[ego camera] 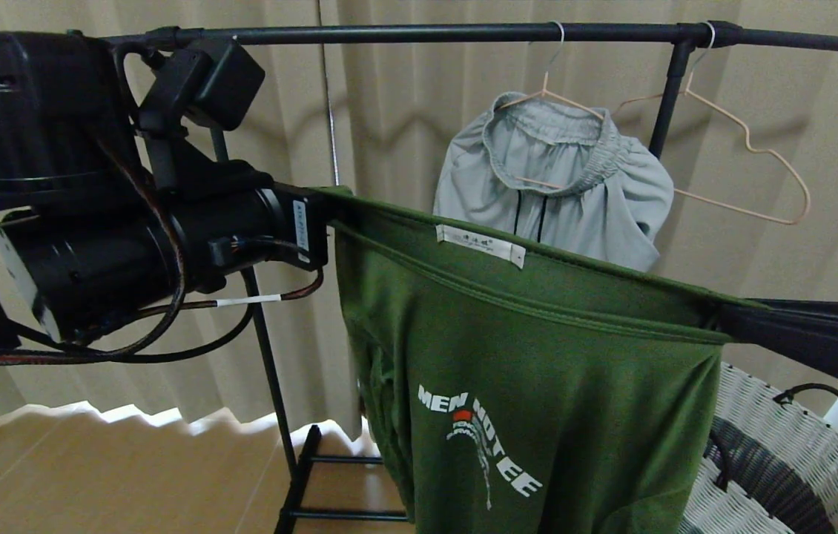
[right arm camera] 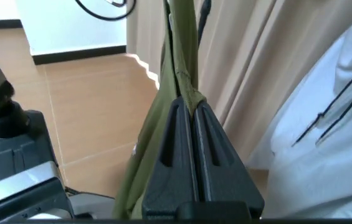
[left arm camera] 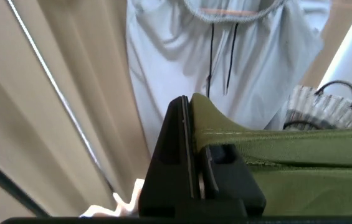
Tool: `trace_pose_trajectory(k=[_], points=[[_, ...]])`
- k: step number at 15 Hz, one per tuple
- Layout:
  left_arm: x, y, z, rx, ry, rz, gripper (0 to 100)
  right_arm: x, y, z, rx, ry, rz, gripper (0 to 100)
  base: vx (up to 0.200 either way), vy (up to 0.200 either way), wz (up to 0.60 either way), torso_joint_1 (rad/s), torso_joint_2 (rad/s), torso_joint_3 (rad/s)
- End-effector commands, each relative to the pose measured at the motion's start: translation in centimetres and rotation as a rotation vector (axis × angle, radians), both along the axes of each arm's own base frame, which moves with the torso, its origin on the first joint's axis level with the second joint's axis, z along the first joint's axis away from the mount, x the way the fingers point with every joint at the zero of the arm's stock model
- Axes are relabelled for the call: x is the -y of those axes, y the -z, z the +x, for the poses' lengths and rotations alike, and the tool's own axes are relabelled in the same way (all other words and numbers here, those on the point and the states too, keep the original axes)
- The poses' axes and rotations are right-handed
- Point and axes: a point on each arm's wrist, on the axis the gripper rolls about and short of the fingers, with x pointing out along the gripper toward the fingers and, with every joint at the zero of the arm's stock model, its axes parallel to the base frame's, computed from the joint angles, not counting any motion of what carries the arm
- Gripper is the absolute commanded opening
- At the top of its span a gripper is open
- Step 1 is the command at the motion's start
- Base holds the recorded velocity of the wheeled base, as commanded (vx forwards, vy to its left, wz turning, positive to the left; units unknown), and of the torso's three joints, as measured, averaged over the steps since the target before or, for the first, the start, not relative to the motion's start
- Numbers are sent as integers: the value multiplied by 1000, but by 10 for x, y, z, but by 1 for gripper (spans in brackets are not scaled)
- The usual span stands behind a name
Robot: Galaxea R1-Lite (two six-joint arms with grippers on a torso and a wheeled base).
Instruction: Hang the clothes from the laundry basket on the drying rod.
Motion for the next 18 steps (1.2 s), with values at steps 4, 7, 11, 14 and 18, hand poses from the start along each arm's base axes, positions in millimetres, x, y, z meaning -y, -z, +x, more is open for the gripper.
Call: trace_pose_trajectory(k=[4, 7, 11, 14, 18], points=[[-25, -13, -32, -48, -8, 30, 0, -7, 2, 49, 37, 183, -18, 0, 0, 0, 0, 0, 0, 0], [-31, -17, -49, -55, 11, 37, 0, -16, -9, 69, 115, 185, 30, 0, 0, 0, 0, 0, 0, 0], [-25, 7, -83, -101, 135, 83, 0, -26, -21, 88, 209, 180, 100, 0, 0, 0, 0, 0, 0, 0], [-23, 10, -85, -104, 152, 89, 0, -25, -22, 86, 211, 185, 101, 0, 0, 0, 0, 0, 0, 0], [-21, -9, -77, 4, 128, 58, 0, -18, -35, 77, 250, 200, 120, 0, 0, 0, 0, 0, 0, 0]])
